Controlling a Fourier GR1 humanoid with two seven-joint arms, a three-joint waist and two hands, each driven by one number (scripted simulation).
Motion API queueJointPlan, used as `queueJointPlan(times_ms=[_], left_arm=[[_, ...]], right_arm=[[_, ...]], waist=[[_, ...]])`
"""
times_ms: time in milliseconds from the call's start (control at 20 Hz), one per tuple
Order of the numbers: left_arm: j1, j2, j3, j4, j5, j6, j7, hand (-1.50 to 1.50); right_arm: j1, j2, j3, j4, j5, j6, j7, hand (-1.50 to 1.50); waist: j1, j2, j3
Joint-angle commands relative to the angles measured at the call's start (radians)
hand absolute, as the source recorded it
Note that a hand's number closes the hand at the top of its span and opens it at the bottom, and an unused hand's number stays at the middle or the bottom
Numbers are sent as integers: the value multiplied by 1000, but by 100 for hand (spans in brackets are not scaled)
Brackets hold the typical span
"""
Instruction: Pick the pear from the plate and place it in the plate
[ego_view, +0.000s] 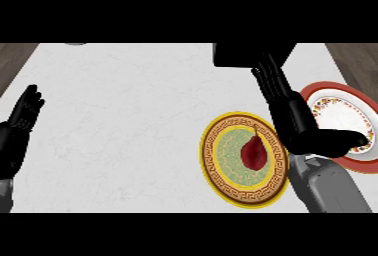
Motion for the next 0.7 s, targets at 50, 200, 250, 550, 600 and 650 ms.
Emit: queueJointPlan(times_ms=[50, 200, 250, 550, 600, 650], left_arm=[[-10, -67, -8, 22, -4, 42, 69, 0], [65, -206, -118, 62, -56, 139, 109, 0], [96, -183, -109, 9, -26, 128, 186, 0], [93, -238, -140, 52, -18, 135, 184, 0], [67, -212, -107, 69, 1, 120, 204, 0], [90, -251, -142, 52, -14, 144, 200, 0]], right_arm=[[27, -45, 38, -72, 50, 34, 45, 150], [8, -71, 75, -52, 78, 73, 71, 150], [11, -111, 54, -49, 75, 96, 92, 150], [123, -295, 136, 36, 684, -235, -67, 150], [232, -221, 95, 32, 574, -290, -157, 150], [224, -157, 36, 58, 438, -280, -158, 150]], waist=[[-21, 38, 30], [-19, 41, 29], [-10, 38, 30], [-52, 39, 32], [-64, 42, 35], [-47, 45, 36]])
